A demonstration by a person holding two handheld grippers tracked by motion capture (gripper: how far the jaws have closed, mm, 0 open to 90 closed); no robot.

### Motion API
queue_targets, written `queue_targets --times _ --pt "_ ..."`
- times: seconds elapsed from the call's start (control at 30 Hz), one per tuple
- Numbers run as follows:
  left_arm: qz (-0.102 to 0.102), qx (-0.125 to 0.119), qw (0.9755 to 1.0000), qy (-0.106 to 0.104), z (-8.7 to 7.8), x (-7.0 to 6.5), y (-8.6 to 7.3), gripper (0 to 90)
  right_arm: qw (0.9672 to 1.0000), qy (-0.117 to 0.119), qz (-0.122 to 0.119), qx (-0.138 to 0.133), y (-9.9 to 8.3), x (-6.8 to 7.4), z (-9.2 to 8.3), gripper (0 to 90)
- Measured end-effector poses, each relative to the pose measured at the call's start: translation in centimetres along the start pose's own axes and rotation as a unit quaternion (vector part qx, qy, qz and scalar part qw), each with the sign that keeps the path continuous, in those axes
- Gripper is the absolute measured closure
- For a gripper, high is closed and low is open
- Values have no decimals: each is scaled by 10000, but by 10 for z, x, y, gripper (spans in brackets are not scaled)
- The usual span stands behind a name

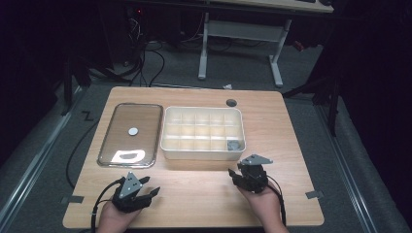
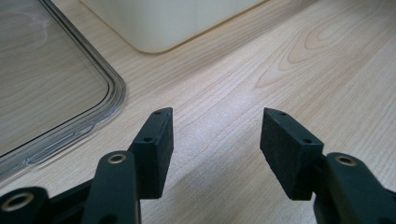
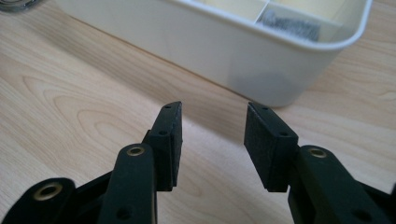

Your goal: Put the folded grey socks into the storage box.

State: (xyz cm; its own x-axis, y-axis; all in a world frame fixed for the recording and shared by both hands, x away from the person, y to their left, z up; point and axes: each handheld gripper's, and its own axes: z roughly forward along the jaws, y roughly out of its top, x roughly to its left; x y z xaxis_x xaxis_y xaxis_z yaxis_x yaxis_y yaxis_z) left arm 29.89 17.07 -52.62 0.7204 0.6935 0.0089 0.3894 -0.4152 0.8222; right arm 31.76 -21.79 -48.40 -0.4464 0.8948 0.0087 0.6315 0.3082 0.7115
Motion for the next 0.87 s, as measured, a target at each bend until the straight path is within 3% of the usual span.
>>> queue_targets --times 0.2,0.23,0.27,0.3,0.37,0.4,0.43,0.47,0.53,0.87 --pt "-4 -10 10000 -3 0 0 -1 448 9997 34 81 -248 -26 10 8 559" --pt "-10 -26 10000 -4 0 0 -1 448 9990 -2 126 -418 -36 14 10 549" --pt "-14 -36 10000 -6 0 -1 -1 448 9990 -2 126 -418 -36 14 10 549" --pt "-14 -40 10000 0 0 -1 -1 448 9968 7 261 -750 -50 17 10 551" --pt "-56 -68 10000 3 -1 0 -1 448 9971 87 324 -684 -53 18 10 542" --pt "-86 -88 9999 -13 -2 1 -1 447 9977 180 245 -608 -53 18 9 533" --pt "-83 -87 9999 -15 -2 1 -1 447 9980 61 45 -632 -54 19 6 538" --pt "-71 -75 9999 5 -2 1 -1 447 9977 -20 49 -675 -55 18 4 538" --pt "-92 -48 9999 -5 -1 1 -1 447 9973 101 214 -691 -56 14 4 537" --pt "-51 -20 10000 -47 1 0 -1 446 9973 27 273 -682 -58 11 5 537"
